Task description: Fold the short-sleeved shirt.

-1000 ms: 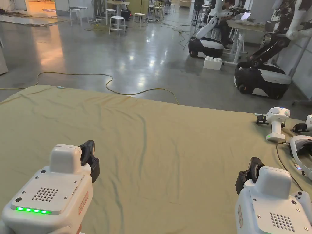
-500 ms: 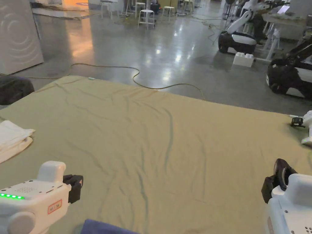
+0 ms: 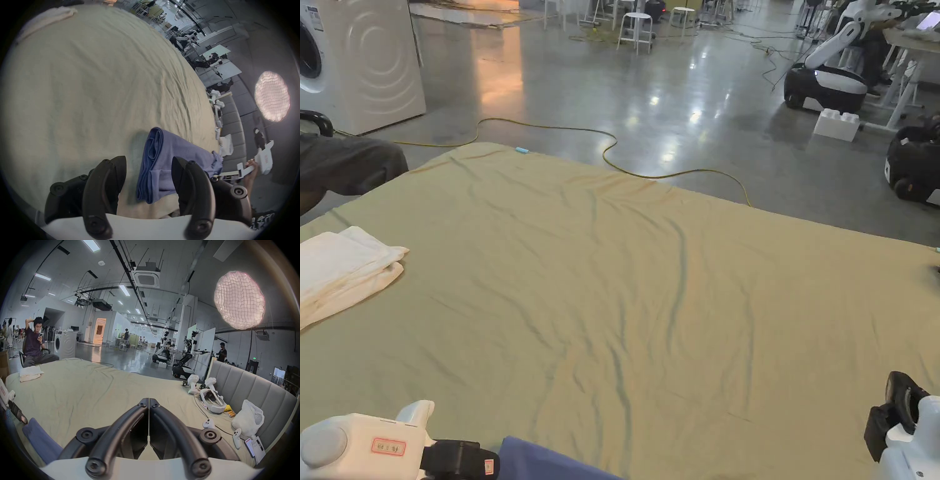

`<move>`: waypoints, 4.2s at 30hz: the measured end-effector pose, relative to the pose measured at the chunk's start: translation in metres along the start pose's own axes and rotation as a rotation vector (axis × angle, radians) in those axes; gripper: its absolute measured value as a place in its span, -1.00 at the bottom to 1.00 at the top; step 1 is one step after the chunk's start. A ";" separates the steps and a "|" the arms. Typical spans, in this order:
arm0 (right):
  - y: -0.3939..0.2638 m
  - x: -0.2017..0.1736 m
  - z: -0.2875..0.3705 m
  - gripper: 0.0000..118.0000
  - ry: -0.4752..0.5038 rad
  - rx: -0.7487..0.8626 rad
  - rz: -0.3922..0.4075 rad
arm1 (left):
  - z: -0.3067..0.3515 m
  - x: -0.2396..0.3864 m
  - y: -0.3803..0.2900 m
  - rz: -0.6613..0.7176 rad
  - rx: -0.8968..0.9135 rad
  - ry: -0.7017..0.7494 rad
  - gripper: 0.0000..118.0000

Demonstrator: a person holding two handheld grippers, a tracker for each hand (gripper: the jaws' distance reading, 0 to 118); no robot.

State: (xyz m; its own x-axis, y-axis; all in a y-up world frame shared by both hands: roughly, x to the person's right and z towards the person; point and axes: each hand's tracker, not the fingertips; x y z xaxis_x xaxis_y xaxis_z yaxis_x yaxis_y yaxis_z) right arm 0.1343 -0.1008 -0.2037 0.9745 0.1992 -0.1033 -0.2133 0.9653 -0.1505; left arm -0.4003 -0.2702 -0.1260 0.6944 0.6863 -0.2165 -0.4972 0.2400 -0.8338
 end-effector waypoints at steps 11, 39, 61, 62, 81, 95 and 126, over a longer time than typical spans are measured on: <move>-0.013 -0.008 0.000 -0.99 0.019 -0.055 0.010 | -0.038 -0.029 0.000 0.203 -0.090 -0.329 -0.27; -0.009 0.025 -0.004 -0.99 -0.018 -0.020 -0.058 | 0.091 0.071 0.008 -0.059 0.146 0.208 -0.81; -0.029 0.034 0.002 -0.99 -0.015 -0.079 -0.095 | -0.067 0.210 -0.045 -0.158 -0.140 -0.017 -0.81; -0.030 0.036 0.003 -0.99 -0.019 -0.083 -0.094 | -0.083 0.213 -0.050 -0.152 -0.158 0.002 -0.81; -0.040 0.048 0.010 -0.99 -0.048 -0.133 -0.094 | -0.116 0.227 -0.068 -0.166 -0.234 0.092 -0.07; -0.042 0.049 0.014 -0.99 -0.055 -0.138 -0.096 | -0.149 0.224 -0.090 -0.353 -0.293 0.266 -0.73; -0.037 0.048 0.004 -0.99 -0.040 -0.143 -0.138 | -0.023 0.101 -0.016 -0.126 -0.027 0.044 0.11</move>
State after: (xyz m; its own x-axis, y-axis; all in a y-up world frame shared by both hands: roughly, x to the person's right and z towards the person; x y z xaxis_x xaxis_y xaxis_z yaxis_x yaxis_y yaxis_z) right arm 0.1892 -0.1260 -0.1989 0.9965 0.0762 -0.0337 -0.0828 0.9506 -0.2990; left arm -0.3099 -0.2202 -0.1461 0.7729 0.6208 -0.1312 -0.3913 0.3035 -0.8688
